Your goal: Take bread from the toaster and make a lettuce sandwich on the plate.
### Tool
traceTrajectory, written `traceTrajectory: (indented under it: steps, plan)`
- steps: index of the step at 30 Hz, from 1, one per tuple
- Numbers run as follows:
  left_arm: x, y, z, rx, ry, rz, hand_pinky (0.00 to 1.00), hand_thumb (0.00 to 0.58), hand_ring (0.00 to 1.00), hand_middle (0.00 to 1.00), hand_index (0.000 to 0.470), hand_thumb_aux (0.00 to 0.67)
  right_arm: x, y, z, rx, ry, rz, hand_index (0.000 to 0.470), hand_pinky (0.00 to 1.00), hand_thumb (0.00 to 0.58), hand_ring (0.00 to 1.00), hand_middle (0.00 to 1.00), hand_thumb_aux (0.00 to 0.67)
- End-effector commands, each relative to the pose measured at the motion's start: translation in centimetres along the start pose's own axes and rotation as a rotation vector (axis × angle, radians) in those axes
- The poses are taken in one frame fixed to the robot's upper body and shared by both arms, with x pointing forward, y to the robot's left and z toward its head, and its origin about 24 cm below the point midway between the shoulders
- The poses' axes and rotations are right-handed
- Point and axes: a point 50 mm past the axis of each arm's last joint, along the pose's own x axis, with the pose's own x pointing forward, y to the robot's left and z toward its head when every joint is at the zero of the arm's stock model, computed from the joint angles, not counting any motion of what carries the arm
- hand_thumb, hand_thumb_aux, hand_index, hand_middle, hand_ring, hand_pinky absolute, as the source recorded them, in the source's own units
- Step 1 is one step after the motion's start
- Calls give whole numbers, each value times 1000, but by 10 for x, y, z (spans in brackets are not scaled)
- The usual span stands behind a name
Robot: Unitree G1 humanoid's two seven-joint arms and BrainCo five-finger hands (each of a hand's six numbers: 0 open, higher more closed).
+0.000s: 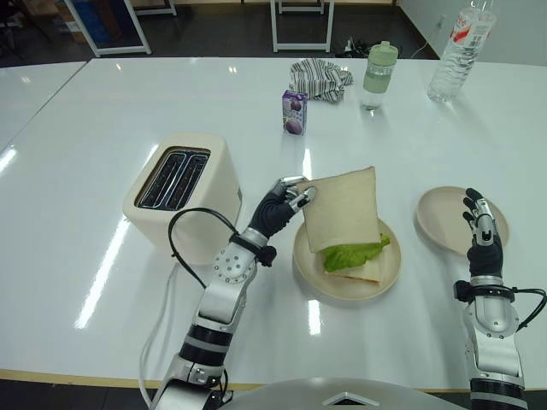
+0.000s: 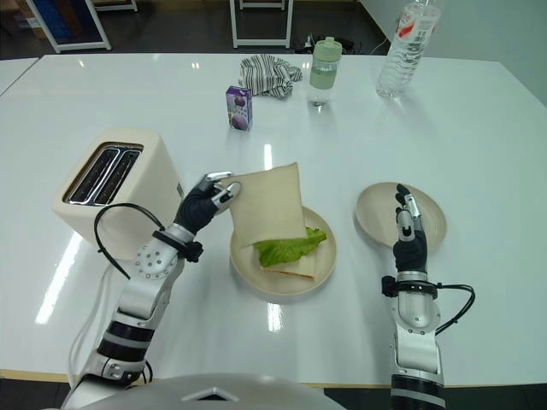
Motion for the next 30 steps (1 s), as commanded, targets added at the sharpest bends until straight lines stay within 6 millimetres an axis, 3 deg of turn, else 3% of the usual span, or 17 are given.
traceTrajectory:
  steps: [1, 13, 21, 30]
  plan:
    - [18, -3, 1, 30, 49, -114, 1000, 580, 1000, 1000, 470, 670, -4, 4, -6, 9, 27, 7, 0, 0, 0, 0, 0, 0]
    - [49, -11, -17, 18, 186, -253, 1000, 580, 1000, 1000, 470, 670, -6, 7, -11, 8, 49, 16, 0, 0, 0, 0, 0, 0]
    - [55, -16, -43, 10, 285, -256, 1000, 580, 1000, 1000, 470, 670, -6, 8, -12, 3, 55, 21, 0, 0, 0, 0, 0, 0]
    - [54, -15, -57, 29, 337, -275, 1000, 580, 1000, 1000, 470, 670, -6, 7, -12, -16, 55, 24, 0, 0, 0, 0, 0, 0]
